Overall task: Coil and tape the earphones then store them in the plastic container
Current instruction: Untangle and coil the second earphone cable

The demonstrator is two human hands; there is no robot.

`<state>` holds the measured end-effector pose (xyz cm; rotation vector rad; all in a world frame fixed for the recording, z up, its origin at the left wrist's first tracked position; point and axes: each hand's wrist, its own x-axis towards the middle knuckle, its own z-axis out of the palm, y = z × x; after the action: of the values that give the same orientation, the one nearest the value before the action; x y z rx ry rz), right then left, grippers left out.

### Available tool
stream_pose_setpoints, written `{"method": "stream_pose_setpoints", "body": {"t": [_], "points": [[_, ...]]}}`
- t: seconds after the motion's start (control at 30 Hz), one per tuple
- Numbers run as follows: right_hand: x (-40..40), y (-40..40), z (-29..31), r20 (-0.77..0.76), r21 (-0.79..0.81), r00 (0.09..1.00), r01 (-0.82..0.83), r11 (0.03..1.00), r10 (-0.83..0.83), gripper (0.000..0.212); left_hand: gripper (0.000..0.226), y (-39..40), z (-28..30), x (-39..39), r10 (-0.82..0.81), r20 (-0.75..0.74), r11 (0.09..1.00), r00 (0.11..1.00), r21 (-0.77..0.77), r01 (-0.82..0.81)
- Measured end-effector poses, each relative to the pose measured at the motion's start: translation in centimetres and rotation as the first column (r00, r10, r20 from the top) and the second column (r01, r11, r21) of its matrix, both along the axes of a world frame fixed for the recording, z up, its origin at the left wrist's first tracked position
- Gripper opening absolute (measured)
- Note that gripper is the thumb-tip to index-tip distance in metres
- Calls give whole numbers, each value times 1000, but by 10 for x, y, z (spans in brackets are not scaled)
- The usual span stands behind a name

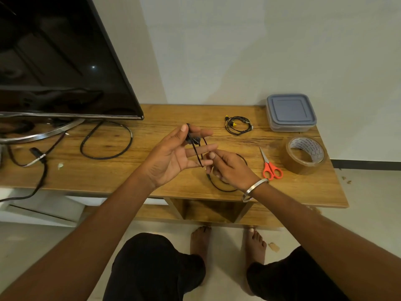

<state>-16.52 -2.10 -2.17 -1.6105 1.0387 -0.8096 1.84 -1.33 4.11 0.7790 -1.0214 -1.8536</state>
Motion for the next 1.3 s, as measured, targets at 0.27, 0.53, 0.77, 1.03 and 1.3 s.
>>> {"method": "stream_pose_setpoints", "body": {"t": [0.27,0.53,0.77,1.03,1.3], "points": [[4,1,-3,-115,41,991,-63,997,68,26,29,-3,1,-4,91,-10,996,996,-19,-91],[8,8,3,-235,-3,953,-198,980,192,24,27,-4,-8,-10,208,363,970,908,-195,-144],[-2,5,17,-115,-27,980,-168,985,164,19,18,-12,-30,1,276,696,885,663,-453,106],[-15,-5,24,-53,-64,995,-91,994,88,14,22,-8,-28,5,153,793,912,589,-343,224],[-18,-15,23,-57,-205,998,13,979,-25,6,22,3,-15,1,-134,764,915,631,-149,374]]}}
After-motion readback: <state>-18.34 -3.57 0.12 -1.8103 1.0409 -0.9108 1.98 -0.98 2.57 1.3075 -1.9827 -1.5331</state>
